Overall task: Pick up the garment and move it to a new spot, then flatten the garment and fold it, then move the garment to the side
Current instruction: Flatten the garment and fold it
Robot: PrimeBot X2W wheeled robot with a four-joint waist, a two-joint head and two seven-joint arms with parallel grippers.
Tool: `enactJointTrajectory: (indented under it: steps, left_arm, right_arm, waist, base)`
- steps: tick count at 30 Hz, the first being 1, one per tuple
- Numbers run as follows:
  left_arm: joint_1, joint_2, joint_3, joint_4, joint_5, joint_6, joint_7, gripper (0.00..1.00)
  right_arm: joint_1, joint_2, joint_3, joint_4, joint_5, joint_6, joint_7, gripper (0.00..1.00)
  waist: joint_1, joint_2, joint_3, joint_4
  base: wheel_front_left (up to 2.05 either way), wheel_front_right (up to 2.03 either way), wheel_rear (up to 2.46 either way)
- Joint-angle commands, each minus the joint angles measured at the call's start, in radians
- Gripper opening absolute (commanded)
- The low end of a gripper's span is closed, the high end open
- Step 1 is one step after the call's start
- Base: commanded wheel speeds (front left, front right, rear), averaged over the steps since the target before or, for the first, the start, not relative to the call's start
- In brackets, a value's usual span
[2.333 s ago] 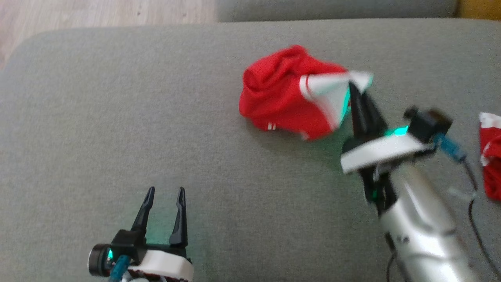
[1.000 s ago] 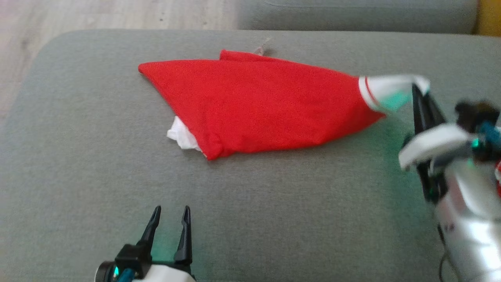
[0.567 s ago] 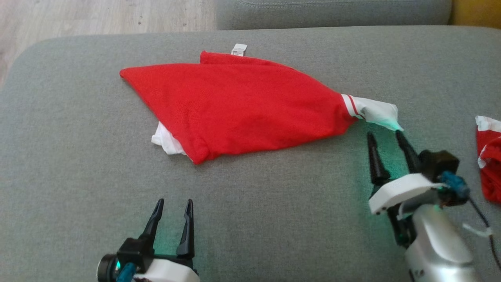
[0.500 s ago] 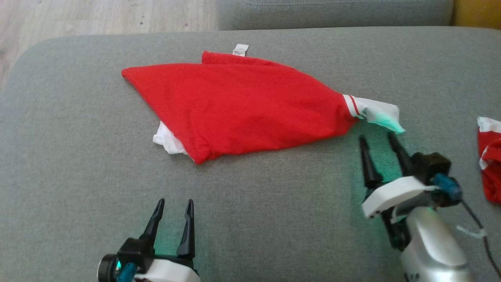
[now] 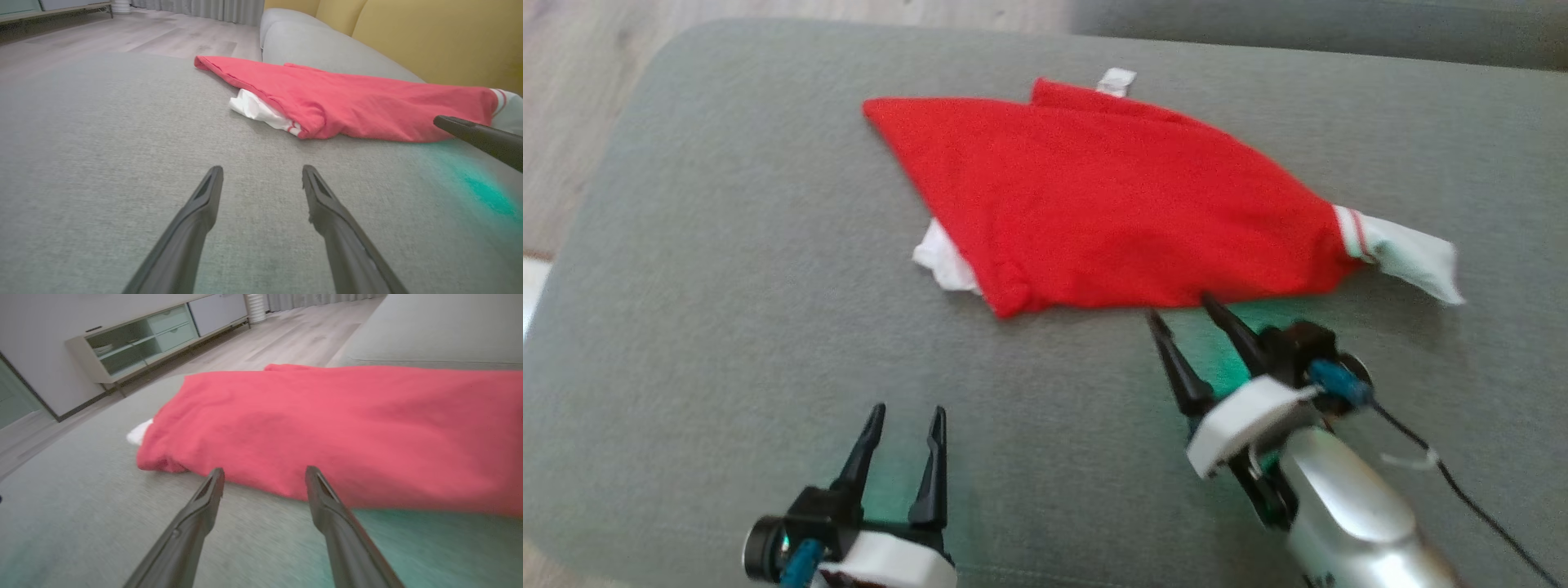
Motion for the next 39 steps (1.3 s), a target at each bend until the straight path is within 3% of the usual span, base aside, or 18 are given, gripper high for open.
enactJointTrajectory:
  steps: [1, 6, 11, 20, 25, 33, 34, 35, 36, 37, 39]
  left_arm:
    - [-0.04, 0.0, 0.03, -0.044, -0.008, 0.009, -0.005, 1.0]
    - [-0.073, 0.0, 0.046, -0.063, 0.003, 0.007, -0.005, 1.0]
    - [-0.146, 0.0, 0.061, -0.045, 0.032, -0.006, -0.005, 1.0]
    - [-0.328, 0.0, 0.118, 0.12, 0.039, -0.037, -0.005, 1.0]
    - [-0.397, 0.0, 0.189, 0.263, 0.055, -0.005, -0.005, 1.0]
    - [-0.437, 0.001, 0.238, 0.418, 0.076, -0.034, -0.005, 1.0]
    - [-0.44, 0.001, 0.24, 0.426, 0.078, -0.04, -0.005, 0.96]
    - [-0.442, 0.001, 0.238, 0.43, 0.085, -0.047, -0.005, 0.25]
    - [-0.442, 0.001, 0.235, 0.431, 0.091, -0.054, -0.005, 0.06]
    - [-0.44, 0.001, 0.232, 0.432, 0.096, -0.061, -0.005, 0.0]
    - [-0.434, 0.001, 0.23, 0.43, 0.103, -0.069, -0.005, 0.0]
  right_arm:
    - [-0.049, 0.019, 0.041, -0.038, 0.012, 0.003, -0.007, 1.0]
    - [-0.071, 0.019, 0.057, -0.055, 0.033, 0.003, -0.007, 1.0]
    - [-0.079, 0.019, 0.076, -0.072, 0.039, 0.003, -0.007, 1.0]
    - [-0.096, 0.019, 0.095, -0.108, 0.051, 0.003, -0.007, 1.0]
    - [-0.096, 0.019, 0.109, -0.132, 0.067, 0.003, -0.007, 1.0]
    - [-0.089, 0.019, 0.082, -0.141, 0.061, 0.003, -0.007, 1.0]
    - [-0.087, 0.019, 0.079, -0.142, 0.06, 0.003, -0.007, 1.0]
    - [-0.086, 0.019, 0.075, -0.143, 0.06, 0.003, -0.007, 1.0]
    - [-0.084, 0.019, 0.07, -0.144, 0.061, 0.003, -0.007, 1.0]
    - [-0.082, 0.019, 0.067, -0.144, 0.061, 0.003, -0.007, 1.0]
    - [-0.075, 0.019, 0.058, -0.143, 0.062, 0.003, -0.007, 1.0]
  waist:
    - [0.0, 0.0, 0.022, 0.037]
    - [0.0, 0.0, 0.04, 0.054]
    - [0.0, 0.0, 0.062, 0.02]
    - [0.0, 0.0, 0.114, -0.099]
    - [0.0, 0.0, 0.134, -0.159]
    - [0.0, 0.0, 0.142, -0.202]
    - [0.0, 0.0, 0.141, -0.204]
    - [0.0, 0.0, 0.139, -0.206]
    - [0.0, 0.0, 0.137, -0.206]
    - [0.0, 0.0, 0.134, -0.206]
    - [0.0, 0.0, 0.123, -0.205]
  base:
    - [0.0, 0.0, 0.0]
    - [0.0, 0.0, 0.0]
    - [0.0, 0.0, 0.0]
    - [0.0, 0.0, 0.0]
    - [0.0, 0.0, 0.0]
    - [0.0, 0.0, 0.0]
    - [0.0, 0.0, 0.0]
    - [0.0, 0.0, 0.0]
    - [0.0, 0.0, 0.0]
    - [0.0, 0.0, 0.0]
    - [0.0, 0.0, 0.0]
